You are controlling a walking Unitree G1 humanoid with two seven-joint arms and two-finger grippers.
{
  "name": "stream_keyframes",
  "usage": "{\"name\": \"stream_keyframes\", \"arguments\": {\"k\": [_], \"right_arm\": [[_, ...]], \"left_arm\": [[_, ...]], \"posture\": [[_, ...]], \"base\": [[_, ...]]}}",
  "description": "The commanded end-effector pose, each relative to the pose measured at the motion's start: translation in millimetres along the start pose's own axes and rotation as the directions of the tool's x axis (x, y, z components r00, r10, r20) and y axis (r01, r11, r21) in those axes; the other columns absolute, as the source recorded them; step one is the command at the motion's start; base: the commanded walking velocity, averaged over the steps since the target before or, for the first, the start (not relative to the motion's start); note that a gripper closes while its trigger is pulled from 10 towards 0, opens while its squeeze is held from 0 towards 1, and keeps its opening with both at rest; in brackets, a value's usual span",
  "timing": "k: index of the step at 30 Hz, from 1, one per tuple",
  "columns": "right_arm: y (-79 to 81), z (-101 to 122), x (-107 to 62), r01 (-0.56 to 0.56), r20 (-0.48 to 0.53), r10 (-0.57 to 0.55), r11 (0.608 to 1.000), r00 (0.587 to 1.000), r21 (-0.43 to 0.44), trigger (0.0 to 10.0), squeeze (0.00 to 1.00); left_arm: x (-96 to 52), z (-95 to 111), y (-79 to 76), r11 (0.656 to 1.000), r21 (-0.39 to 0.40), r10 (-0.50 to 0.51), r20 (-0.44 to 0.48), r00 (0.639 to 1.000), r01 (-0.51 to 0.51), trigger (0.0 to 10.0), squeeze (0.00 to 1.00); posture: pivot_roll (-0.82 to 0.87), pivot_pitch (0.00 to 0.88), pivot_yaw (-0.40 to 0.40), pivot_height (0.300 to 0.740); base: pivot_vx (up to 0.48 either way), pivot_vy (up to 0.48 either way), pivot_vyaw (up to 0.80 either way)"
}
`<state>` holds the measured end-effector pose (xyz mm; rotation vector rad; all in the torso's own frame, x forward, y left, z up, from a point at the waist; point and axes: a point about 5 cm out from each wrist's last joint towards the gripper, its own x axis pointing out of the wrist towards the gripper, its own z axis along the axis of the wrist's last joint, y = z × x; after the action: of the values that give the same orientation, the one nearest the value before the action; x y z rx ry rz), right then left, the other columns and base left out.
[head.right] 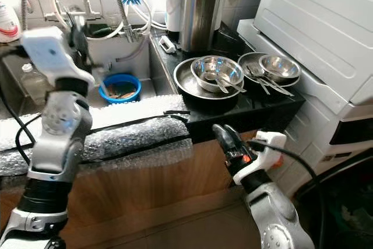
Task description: Kitchen organization
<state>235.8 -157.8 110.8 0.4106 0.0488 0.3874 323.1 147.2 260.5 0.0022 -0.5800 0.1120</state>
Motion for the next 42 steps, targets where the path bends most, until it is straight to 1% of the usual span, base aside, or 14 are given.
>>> {"name": "stream_keyframes", "arguments": {"k": [1, 3, 6, 8, 10, 14, 17, 23, 26, 31, 39, 40, 41, 42], "right_arm": [[-1.0, -3.9, -0.9, 0.021, -0.013, -0.021, 0.999, 1.000, -0.034, 10.0, 0.00], [-0.4, -5.8, -1.5, 0.033, -0.008, -0.033, 0.998, 0.999, -0.052, 10.0, 0.00], [2.1, -13.4, -2.3, 0.056, -0.005, -0.058, 0.987, 0.998, -0.154, 10.0, 0.00], [2.3, -19.7, -5.7, 0.072, -0.009, -0.077, 0.967, 0.997, -0.243, 10.0, 0.00], [0.7, -21.4, -8.1, 0.096, 0.002, -0.099, 0.959, 0.995, -0.266, 10.0, 0.00], [-5.6, -25.7, -14.5, 0.156, 0.018, -0.158, 0.938, 0.987, -0.308, 10.0, 0.00], [-5.3, -26.2, -17.4, 0.183, 0.035, -0.181, 0.939, 0.983, -0.292, 10.0, 0.00], [-2.4, -29.6, -18.1, 0.183, 0.042, -0.178, 0.933, 0.983, -0.310, 10.0, 0.00], [-1.3, -32.5, -17.4, 0.178, 0.038, -0.175, 0.932, 0.984, -0.316, 10.0, 0.00], [0.6, -35.4, -15.5, 0.167, 0.028, -0.167, 0.930, 0.986, -0.326, 10.0, 0.00], [2.0, -36.5, -12.0, 0.158, 0.025, -0.158, 0.930, 0.987, -0.331, 10.0, 0.00], [2.0, -36.4, -11.2, 0.156, 0.026, -0.157, 0.931, 0.987, -0.331, 10.0, 0.00], [2.0, -36.3, -10.7, 0.156, 0.027, -0.156, 0.931, 0.987, -0.331, 10.0, 0.00], [1.9, -36.1, -10.0, 0.154, 0.027, -0.154, 0.930, 0.988, -0.333, 10.0, 0.00]], "left_arm": [[3.4, 7.2, 0.0, 1.000, 0.005, 0.019, 0.048, 0.999, -0.019, 10.0, 0.00], [3.2, 7.2, 0.3, 0.999, 0.023, 0.028, 0.063, 0.998, -0.029, 10.0, 0.00], [2.9, 0.6, -2.6, 0.995, 0.103, 0.003, 0.095, 0.996, -0.012, 10.0, 0.00], [2.0, -11.6, -5.3, 0.988, 0.147, -0.045, 0.051, 0.998, 0.037, 10.0, 0.00], [1.0, -17.3, -6.9, 0.982, 0.176, -0.079, 0.031, 0.996, 0.073, 10.0, 0.00], [-3.9, -37.1, 2.8, 0.985, 0.155, -0.071, -0.060, 0.996, 0.080, 10.0, 0.00], [-5.8, -46.8, 16.1, 0.985, 0.166, -0.024, -0.103, 0.994, 0.041, 10.0, 0.00], [-8.8, -57.6, 25.6, 0.982, 0.186, -0.007, -0.147, 0.989, 0.035, 10.0, 0.00], [-10.7, -68.4, 34.5, 0.988, 0.151, 0.062, -0.222, 0.973, -0.028, 10.0, 0.00], [-14.3, -81.6, 35.7, 0.987, 0.159, 0.055, -0.318, 0.947, -0.004, 10.0, 0.00], [-18.4, -89.1, 37.3, 0.986, 0.165, 0.064, -0.363, 0.930, -0.003, 10.0, 0.00], [-19.1, -90.3, 37.2, 0.986, 0.167, 0.060, -0.372, 0.926, 0.003, 10.0, 0.72], [-19.6, -90.9, 37.1, 0.986, 0.168, 0.057, -0.378, 0.924, 0.007, 10.0, 0.93], [-20.5, -92.1, 36.2, 0.988, 0.156, 0.046, -0.389, 0.920, 0.017, 10.0, 1.00]], "posture": [[-0.06, 0.000, -0.045, 0.727], [-0.05, 0.000, -0.045, 0.727], [-0.06, 0.000, -0.044, 0.727], [-0.06, 0.000, -0.044, 0.727], [-0.06, 0.000, -0.044, 0.727], [-0.06, 0.000, -0.042, 0.727], [-0.06, 0.000, -0.042, 0.727], [-0.06, 0.000, -0.041, 0.727], [-0.06, 0.000, -0.045, 0.727], [-0.06, 0.000, -0.048, 0.727], [-0.06, 0.000, -0.049, 0.727], [-0.06, 0.000, -0.048, 0.727], [-0.06, 0.000, -0.048, 0.727], [-0.06, 0.000, -0.048, 0.727]], "base": [[0.000, 0.000, 0.00], [0.000, 0.000, 0.00], [0.000, 0.000, 0.00], [0.000, 0.000, 0.00], [0.000, 0.000, 0.00], [0.000, 0.000, 0.00], [0.000, 0.000, 0.00], [0.000, 0.000, 0.00], [0.000, 0.000, 0.00], [0.000, 0.000, 0.00], [0.000, 0.000, 0.00], [0.000, 0.000, 0.00], [0.000, 0.000, 0.00], [0.000, 0.000, 0.00]]}}
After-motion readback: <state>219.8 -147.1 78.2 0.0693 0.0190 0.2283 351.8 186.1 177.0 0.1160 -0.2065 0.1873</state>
